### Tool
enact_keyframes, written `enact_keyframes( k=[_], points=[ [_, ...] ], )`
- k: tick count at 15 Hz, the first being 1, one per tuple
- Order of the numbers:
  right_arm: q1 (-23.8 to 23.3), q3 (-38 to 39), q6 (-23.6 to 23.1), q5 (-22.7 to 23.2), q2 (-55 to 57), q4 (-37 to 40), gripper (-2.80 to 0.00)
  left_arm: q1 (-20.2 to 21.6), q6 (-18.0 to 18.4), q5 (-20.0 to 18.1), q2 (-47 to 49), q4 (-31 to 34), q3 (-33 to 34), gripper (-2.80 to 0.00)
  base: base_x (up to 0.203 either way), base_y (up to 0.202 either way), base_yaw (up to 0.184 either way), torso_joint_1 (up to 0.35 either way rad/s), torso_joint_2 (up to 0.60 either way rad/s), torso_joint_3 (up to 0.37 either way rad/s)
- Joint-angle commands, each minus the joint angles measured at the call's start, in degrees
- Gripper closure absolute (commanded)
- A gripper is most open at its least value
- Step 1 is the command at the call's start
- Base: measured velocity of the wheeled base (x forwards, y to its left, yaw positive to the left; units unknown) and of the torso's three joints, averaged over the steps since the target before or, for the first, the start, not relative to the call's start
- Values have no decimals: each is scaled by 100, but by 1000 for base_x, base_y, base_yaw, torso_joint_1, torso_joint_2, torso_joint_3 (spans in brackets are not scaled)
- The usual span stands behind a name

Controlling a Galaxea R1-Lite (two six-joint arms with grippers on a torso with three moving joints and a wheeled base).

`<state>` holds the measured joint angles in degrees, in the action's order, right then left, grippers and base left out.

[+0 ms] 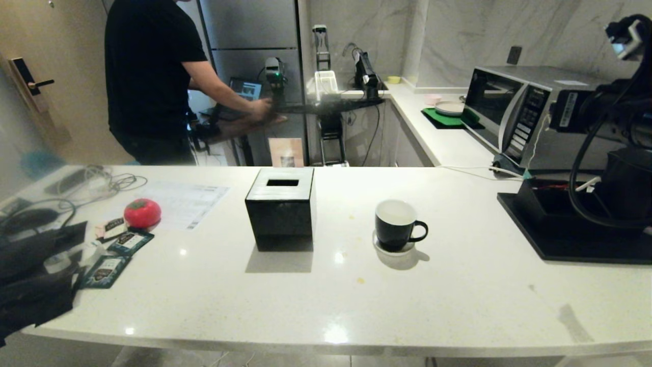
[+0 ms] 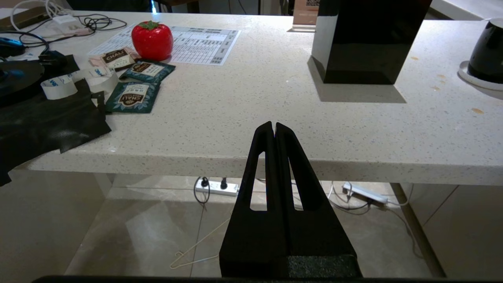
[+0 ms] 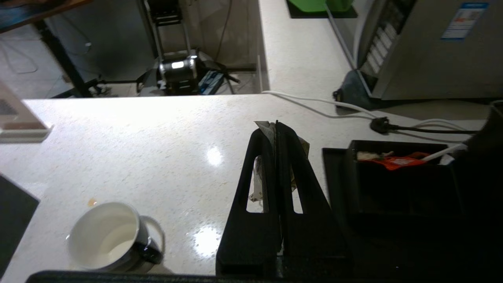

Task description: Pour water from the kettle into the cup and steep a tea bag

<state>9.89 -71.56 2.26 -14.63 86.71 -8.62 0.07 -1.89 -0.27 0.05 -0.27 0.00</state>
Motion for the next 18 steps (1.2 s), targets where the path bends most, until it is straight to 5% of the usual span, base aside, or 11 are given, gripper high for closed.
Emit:
enact_keyframes(
  k=[1,18],
  points=[
    [179,45,2,-14,-40,-8,0,1,-4,2,4,0,0,0,0,0,0,0,0,0],
    [777,11,21,-5,-58,0,0,1,31,0,4,-8,0,0,0,0,0,0,0,0]
  ],
)
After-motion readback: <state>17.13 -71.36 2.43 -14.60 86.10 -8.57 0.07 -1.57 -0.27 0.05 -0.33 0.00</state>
